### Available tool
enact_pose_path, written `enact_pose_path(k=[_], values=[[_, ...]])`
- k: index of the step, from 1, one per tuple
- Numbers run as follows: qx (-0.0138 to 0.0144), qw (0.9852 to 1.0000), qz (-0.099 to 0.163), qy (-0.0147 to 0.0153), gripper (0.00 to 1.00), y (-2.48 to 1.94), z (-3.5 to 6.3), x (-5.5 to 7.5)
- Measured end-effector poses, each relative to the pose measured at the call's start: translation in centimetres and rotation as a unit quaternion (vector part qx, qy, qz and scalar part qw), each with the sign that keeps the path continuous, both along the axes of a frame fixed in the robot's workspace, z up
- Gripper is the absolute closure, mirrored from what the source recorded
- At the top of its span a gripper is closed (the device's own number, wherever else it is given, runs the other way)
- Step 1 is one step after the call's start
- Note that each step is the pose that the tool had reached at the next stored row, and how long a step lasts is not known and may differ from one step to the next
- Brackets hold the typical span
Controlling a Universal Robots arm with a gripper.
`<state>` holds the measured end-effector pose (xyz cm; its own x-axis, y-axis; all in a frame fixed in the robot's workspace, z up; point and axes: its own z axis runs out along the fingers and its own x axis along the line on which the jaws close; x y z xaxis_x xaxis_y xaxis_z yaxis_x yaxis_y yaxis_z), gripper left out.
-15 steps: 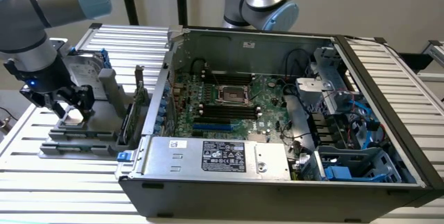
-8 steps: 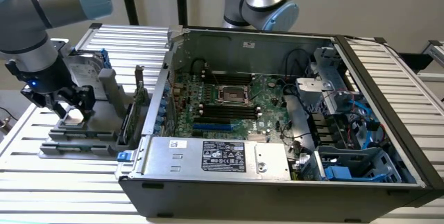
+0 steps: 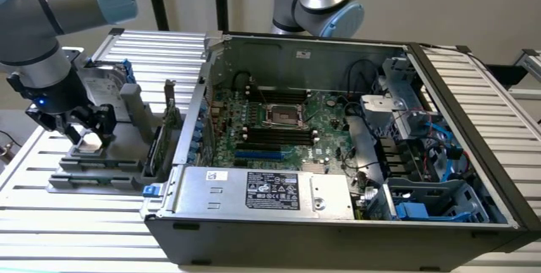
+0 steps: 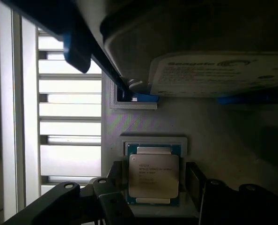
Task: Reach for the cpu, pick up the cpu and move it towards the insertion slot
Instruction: 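Pick up the cpu and move it towards the insertion slot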
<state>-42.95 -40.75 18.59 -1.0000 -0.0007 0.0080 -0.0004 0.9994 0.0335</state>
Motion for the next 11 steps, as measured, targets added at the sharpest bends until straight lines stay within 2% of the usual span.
enact_pose_path(k=[2, 4, 11], values=[[0.0, 1.0, 0.0, 0.0003, 0.36, 0.0, 0.01, 0.0], [-0.0001, 1.0, 0.0, 0.0006, 0.46, 0.0, 0.0, 0.0], [0.0, 1.0, 0.0, 0.0035, 0.46, 0.0, 0.17, 0.01]])
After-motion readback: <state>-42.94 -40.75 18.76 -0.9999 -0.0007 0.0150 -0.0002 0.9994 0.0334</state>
